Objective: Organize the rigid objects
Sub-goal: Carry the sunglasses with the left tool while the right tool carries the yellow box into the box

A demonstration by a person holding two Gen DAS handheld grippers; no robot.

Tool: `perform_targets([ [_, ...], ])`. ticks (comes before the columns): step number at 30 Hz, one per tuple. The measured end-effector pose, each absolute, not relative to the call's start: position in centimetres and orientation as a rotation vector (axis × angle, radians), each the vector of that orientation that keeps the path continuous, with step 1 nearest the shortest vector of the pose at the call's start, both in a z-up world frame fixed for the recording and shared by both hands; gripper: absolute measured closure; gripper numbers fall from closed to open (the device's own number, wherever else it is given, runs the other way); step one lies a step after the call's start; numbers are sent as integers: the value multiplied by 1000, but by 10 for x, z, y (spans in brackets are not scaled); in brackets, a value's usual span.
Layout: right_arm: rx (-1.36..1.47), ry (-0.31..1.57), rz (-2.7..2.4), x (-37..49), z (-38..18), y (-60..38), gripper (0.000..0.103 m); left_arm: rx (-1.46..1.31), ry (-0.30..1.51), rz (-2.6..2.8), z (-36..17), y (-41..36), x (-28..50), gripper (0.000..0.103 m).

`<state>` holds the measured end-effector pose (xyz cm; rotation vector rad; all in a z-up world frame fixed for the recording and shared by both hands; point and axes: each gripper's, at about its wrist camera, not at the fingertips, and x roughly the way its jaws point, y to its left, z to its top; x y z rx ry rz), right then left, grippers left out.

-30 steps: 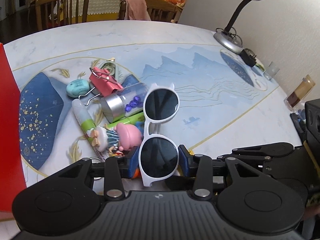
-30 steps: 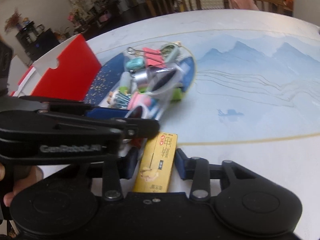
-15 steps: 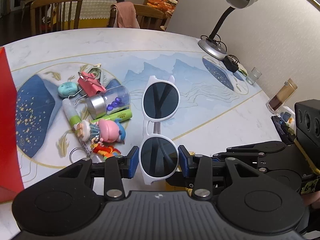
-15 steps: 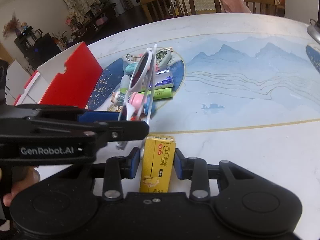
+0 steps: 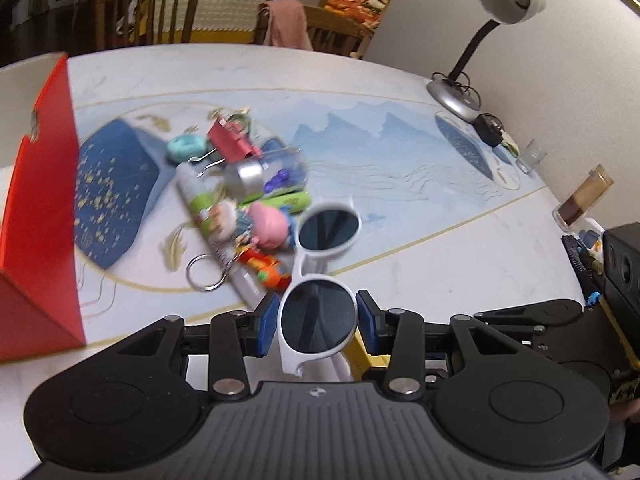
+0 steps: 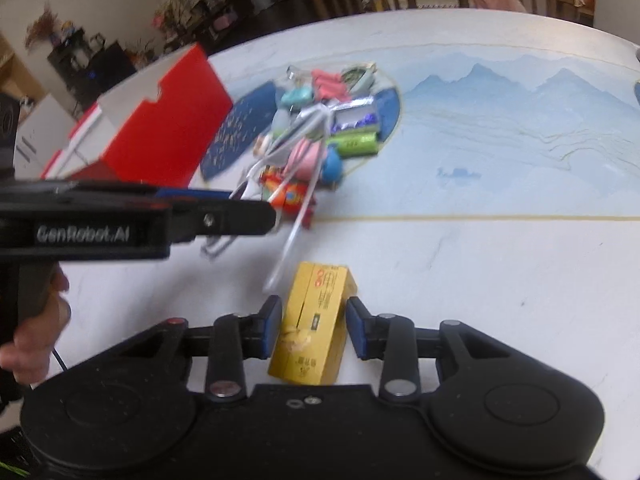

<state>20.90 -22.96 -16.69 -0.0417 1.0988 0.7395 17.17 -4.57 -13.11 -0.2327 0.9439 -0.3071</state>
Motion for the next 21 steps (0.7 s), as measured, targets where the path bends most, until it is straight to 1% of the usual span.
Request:
perform_targets([
  [4,-80,1097,736,201,-171,-223,67,-238,942,-294,-132,-40,167,64],
  [9,-112,1102,702,197,-172,-221,74,-241,940,-291,-131,-35,161,64],
  [15,-60,1062,669,203,-151,-233,74,-268,913,-282,-120,-24,156,64],
  [21,-43,1010,686,207,-118,-228,74,-291,843,-273,-91,-3,150,64],
])
